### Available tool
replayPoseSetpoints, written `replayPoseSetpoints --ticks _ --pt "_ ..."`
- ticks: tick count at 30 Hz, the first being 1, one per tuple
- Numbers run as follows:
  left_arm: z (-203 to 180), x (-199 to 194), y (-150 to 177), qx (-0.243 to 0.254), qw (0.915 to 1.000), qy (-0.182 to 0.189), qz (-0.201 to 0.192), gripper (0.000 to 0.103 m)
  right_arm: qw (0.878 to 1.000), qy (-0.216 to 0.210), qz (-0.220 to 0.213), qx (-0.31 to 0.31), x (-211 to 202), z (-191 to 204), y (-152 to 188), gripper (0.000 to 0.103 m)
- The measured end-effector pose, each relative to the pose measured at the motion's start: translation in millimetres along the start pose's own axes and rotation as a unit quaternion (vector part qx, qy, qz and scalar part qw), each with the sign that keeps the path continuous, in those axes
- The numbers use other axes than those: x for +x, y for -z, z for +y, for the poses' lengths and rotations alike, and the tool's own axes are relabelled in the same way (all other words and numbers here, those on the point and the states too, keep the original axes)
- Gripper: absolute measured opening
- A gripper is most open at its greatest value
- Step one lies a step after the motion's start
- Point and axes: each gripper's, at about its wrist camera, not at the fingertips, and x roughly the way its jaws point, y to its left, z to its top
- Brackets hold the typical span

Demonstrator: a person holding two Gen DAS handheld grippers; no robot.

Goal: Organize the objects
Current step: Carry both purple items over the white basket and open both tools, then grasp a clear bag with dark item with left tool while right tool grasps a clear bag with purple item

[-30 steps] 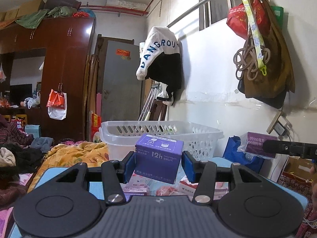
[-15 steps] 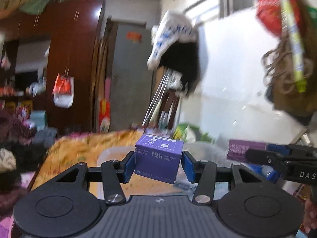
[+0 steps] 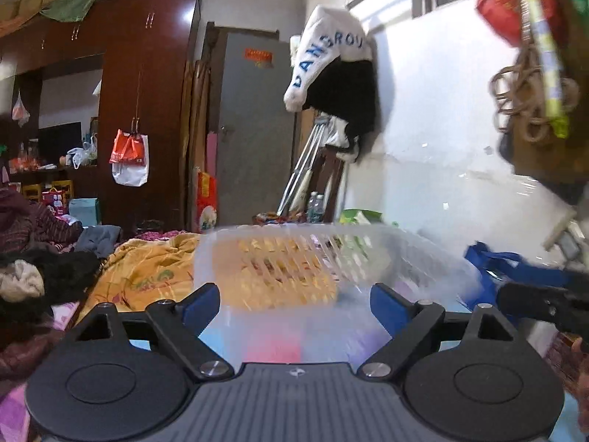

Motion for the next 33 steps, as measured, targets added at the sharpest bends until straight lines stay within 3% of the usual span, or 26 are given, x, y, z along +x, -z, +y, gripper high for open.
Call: replayPoseSetpoints --ticks 6,11,13,17,18,22,26,33 --pt "-5 -57 60 -0.011 0.9996 0.026 0.005 0.091 0.999 -0.038 -0.009 -0.001 -41 23 61 0.103" --pt "-18 -70 76 0.021 0.9996 0.013 0.009 0.091 0.997 -0.037 0.023 -0.058 -21 41 56 0.085" --pt "-21 -68 80 0.028 0.9994 0.011 0.018 0.091 0.996 -0.048 0.047 -0.051 -10 39 55 0.07" --pt "-25 -57 88 0.038 0.9982 0.021 0.042 0.091 0.995 -0.062 0.072 -0.04 5 36 55 0.065" --pt "-26 -57 92 0.041 0.9979 0.021 0.046 0.091 0.994 -0.07 0.078 -0.034 7 34 55 0.059" --pt "-33 -51 101 0.056 0.9966 0.021 0.057 0.088 0.995 -0.073 0.058 -0.025 -6 31 57 0.049" --pt "-32 -53 102 0.056 0.9969 0.019 0.053 0.076 0.997 -0.071 0.027 -0.013 -20 26 55 0.048" --pt "-33 -52 102 0.061 0.997 0.01 0.046 0.074 0.998 -0.061 0.013 -0.004 -25 19 52 0.047"
